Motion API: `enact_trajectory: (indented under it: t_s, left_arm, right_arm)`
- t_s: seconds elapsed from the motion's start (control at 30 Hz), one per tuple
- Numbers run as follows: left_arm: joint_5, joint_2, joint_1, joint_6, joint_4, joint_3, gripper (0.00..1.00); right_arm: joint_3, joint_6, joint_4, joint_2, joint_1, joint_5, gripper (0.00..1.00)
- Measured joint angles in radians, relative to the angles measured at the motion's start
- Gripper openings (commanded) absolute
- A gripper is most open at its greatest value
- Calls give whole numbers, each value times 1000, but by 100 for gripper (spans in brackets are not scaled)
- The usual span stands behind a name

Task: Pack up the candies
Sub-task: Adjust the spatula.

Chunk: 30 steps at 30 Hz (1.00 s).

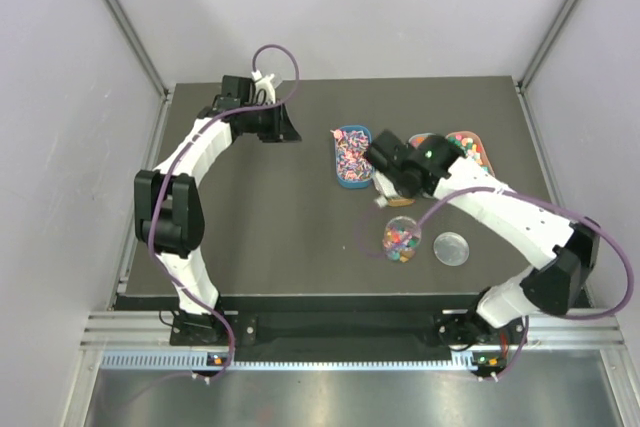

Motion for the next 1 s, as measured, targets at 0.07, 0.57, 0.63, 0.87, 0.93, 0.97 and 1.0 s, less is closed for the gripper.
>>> enact_trajectory:
  t_s: [0.07, 0.57, 0.63, 0.87, 0.93, 0.97, 1.0]
  left_arm:
    - [34, -14, -7, -14, 4, 0, 33]
    - [316, -36, -55, -320, 180, 225, 47]
    - [319, -18, -67, -300, 158, 225, 47]
    - [274, 14, -172, -186, 46, 195, 46]
    - [254, 14, -198, -152, 23, 194, 45]
    - [246, 14, -208, -138, 16, 194, 44]
    - [239, 14, -213, -127, 11, 194, 44]
  right_arm:
    - [146, 49, 2, 51, -18, -64, 0]
    - [350, 385, 45, 231, -130, -526, 0]
    - [372, 403, 40, 267, -158, -562, 0]
    - [459, 456, 42, 333, -198, -644, 0]
    - [474, 466, 40, 333, -198, -657, 0]
    - [477, 469, 43, 332, -198, -661, 0]
    - [477, 472, 43, 332, -198, -663, 0]
